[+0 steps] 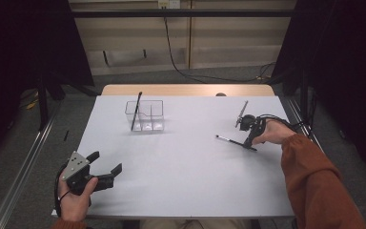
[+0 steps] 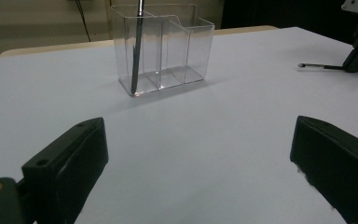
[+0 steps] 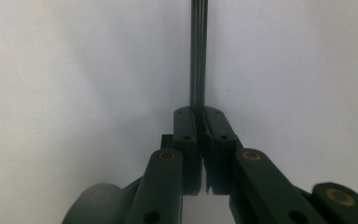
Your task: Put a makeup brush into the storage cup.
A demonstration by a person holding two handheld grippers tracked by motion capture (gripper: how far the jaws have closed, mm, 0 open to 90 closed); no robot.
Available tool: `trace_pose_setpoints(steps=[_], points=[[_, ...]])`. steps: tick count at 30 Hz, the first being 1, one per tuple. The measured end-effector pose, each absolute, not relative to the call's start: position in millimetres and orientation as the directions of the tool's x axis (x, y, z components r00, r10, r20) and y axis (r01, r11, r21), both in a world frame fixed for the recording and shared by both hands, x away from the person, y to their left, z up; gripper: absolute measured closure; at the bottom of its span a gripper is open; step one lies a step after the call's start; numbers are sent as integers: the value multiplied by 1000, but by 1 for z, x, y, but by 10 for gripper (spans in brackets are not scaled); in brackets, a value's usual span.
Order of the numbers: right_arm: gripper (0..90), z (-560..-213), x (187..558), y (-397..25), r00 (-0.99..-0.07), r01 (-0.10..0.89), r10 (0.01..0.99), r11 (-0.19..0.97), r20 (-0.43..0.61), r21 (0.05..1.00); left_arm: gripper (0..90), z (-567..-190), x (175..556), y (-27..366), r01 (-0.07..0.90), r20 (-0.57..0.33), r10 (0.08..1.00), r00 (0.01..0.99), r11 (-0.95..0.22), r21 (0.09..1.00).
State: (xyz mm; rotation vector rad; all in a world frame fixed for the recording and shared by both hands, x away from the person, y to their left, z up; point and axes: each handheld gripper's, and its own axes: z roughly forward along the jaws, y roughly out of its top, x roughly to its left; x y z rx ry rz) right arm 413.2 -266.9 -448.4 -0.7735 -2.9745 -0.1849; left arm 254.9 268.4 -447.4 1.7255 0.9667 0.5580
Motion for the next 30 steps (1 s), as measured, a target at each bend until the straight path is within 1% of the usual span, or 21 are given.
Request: trace_pose_setpoints(steps=[5, 8, 13, 17, 18, 19, 20, 27, 30], points=[[848, -444, 413, -274, -865, 501, 493, 851, 89, 157, 41, -447, 255, 268, 340, -82, 820, 567, -142, 930], [848, -440, 413, -277, -847, 530, 525, 824, 85, 198, 41, -447, 255, 268, 337, -79, 819, 568, -143, 931], [848, -440, 410, -278, -836, 546, 543, 805, 83, 234, 41, -447, 254, 268, 338, -78, 823, 562, -142, 930], [848, -437, 407, -283, -816, 566, 572, 760, 84, 320, 41, -447, 254, 268, 337, -78, 825, 560, -141, 931], [848, -437, 407, -283, -816, 566, 572, 760, 84, 320, 41, -447, 254, 268, 337, -78, 825, 560, -141, 931], [848, -435, 405, -285, -807, 574, 582, 735, 98, 361, 41, -447, 255, 268, 338, -77, 824, 561, -143, 930], [848, -435, 405, -285, -807, 574, 582, 735, 98, 361, 41, -447, 255, 268, 338, -77, 824, 561, -143, 930], [848, -429, 391, -283, -761, 599, 640, 632, 105, 492, 44, -446, 254, 267, 332, -63, 820, 569, -159, 930], [848, -430, 386, -282, -746, 605, 658, 603, 106, 520, 43, -446, 254, 267, 331, -65, 821, 567, -155, 931]])
